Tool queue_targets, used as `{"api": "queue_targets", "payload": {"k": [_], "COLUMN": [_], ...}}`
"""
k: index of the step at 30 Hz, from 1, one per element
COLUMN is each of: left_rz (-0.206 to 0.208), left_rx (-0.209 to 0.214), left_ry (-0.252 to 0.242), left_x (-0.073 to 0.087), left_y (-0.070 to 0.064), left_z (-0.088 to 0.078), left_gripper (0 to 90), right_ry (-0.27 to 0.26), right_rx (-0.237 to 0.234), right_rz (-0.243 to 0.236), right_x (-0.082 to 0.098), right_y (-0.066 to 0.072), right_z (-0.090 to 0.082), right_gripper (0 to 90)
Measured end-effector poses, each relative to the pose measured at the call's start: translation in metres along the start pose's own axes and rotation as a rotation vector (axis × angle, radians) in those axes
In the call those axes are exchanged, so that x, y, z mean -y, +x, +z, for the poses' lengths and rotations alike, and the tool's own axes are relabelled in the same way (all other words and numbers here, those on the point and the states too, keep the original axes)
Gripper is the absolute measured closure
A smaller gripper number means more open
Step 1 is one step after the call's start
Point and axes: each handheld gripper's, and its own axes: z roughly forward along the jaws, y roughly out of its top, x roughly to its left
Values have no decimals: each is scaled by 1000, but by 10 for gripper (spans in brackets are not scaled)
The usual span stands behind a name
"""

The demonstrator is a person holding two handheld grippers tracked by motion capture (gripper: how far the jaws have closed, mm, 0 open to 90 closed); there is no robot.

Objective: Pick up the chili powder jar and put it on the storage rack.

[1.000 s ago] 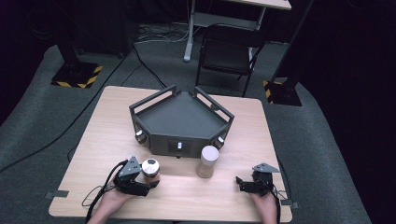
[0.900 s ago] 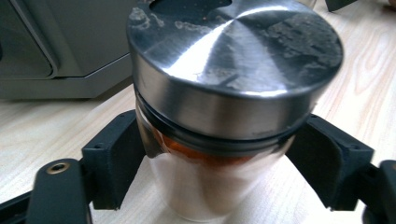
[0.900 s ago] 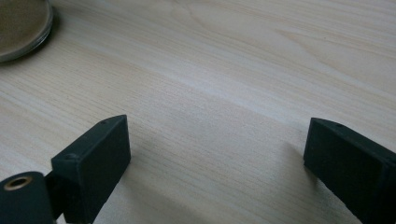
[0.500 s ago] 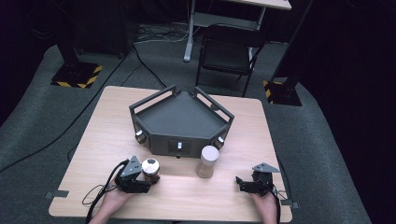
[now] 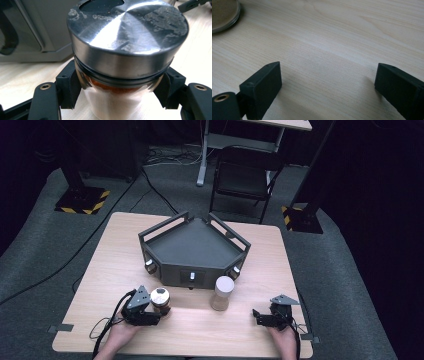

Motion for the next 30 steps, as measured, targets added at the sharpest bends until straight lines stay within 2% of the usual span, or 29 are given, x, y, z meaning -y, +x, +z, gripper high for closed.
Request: {"api": "queue_targets", "payload": {"k": [8,30], "left_rz": [-1,10], "left_rx": [-15,-46], "left_ry": [-17,-41], "left_x": [-12,-67], "left_y": [1,10], "left_z": [-7,-22], "left_gripper": [313,313], "right_ry": [0,0], "right_rx": [0,0], "right_rz": [0,0], "right_x": [0,0], "right_y": [0,0], "right_z": [0,0], "right_gripper": [65,65]}}
